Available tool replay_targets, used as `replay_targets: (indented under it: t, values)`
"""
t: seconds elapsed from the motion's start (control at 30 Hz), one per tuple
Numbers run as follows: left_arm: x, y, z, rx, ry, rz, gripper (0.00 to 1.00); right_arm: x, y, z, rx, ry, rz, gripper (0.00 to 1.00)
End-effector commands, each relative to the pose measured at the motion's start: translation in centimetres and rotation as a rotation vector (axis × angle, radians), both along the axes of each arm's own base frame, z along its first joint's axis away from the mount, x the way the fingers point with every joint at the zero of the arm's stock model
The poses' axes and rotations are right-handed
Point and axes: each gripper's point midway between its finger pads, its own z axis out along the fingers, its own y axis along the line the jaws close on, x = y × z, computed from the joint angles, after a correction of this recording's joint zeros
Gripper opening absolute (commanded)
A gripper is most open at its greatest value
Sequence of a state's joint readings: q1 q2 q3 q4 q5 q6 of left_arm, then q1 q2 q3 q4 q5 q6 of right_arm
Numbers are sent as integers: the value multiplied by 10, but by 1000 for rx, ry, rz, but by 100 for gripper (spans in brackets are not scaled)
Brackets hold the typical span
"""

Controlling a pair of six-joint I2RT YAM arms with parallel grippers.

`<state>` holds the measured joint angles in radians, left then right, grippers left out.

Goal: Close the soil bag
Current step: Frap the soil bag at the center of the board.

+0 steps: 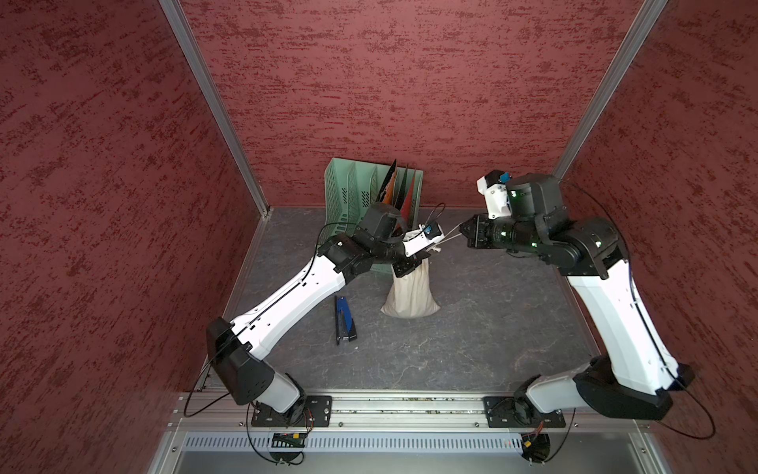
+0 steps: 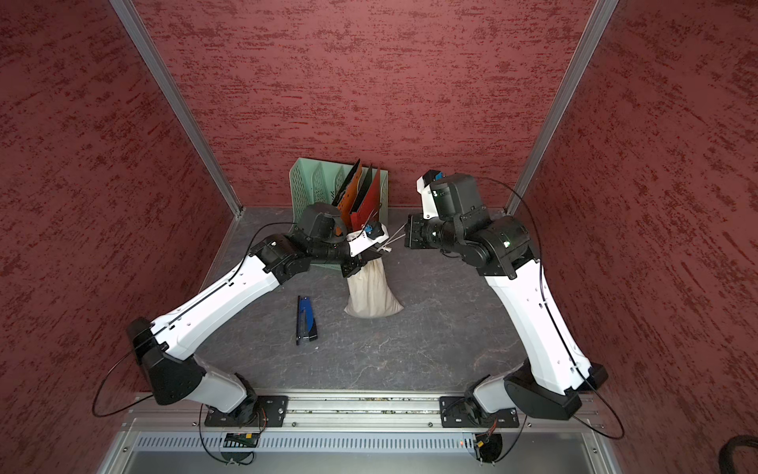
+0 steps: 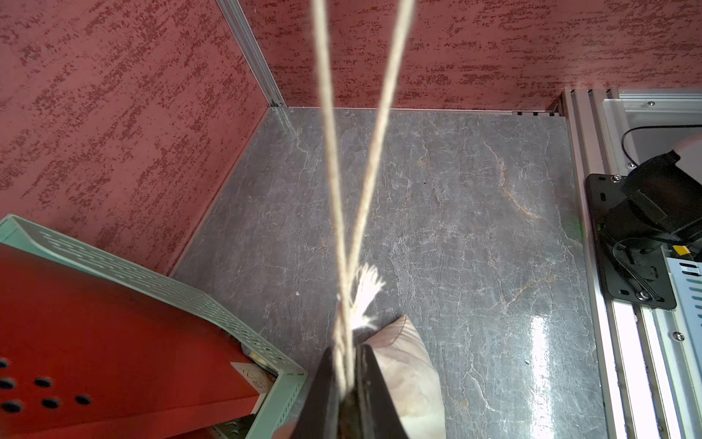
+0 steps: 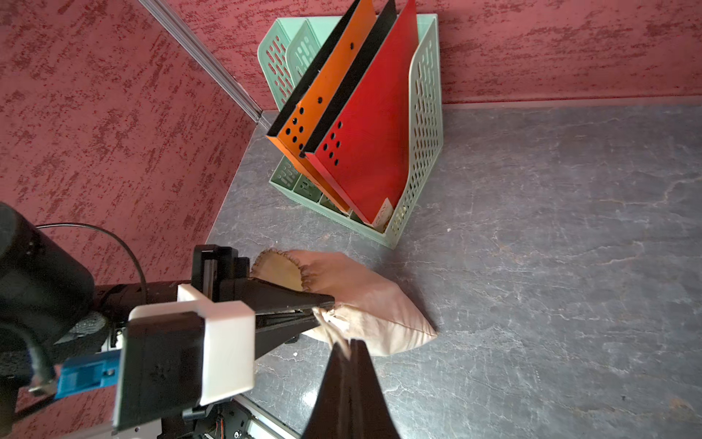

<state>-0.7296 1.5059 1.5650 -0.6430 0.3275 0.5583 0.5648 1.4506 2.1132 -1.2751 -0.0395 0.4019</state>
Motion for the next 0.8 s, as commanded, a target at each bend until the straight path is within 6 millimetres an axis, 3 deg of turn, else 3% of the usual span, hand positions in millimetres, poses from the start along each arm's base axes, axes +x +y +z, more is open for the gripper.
replay_targets:
  t: [0.0, 0.13, 0.37, 0.5, 0.6, 0.77]
  values:
    - [-1, 23, -22, 88, 19, 61, 15, -1, -8, 65, 99, -198, -22, 0]
    - [-3, 29, -26, 95, 15, 73, 16, -4, 1, 76, 144, -208, 14, 0]
    - [-7, 35, -30, 108, 27, 91, 15, 4, 21, 64, 149, -169, 64, 0]
    - [-7, 36, -11, 51, 9, 115, 17, 2, 26, 68, 167, -180, 91, 0]
    - [-8, 32, 9, -19, -12, 113, 26, 1, 32, 60, 167, -155, 115, 0]
    - [-8, 22, 33, -120, -19, 96, 33, 0, 42, 45, 185, -114, 153, 0]
